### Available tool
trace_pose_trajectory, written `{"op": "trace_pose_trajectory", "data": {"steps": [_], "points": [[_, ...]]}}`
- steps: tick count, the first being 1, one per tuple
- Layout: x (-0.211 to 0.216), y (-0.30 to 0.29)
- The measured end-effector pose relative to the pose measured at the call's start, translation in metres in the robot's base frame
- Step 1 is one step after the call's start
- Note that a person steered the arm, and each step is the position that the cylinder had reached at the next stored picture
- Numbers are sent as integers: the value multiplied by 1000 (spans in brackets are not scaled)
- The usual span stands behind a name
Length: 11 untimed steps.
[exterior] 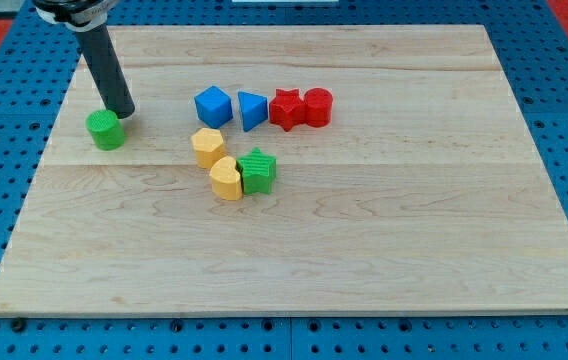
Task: Place the green star below the green circle
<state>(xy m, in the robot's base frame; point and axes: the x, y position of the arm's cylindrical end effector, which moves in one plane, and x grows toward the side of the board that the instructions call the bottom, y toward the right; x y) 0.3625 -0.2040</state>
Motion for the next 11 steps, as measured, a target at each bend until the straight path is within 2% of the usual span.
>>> {"op": "trace_pose_trajectory", "data": {"steps": [2,4,5,6,7,8,9,10,11], "points": [[68,30],[131,114],[191,136],[129,213],[90,198],[98,76],[117,37],[115,39],[114,77]]}}
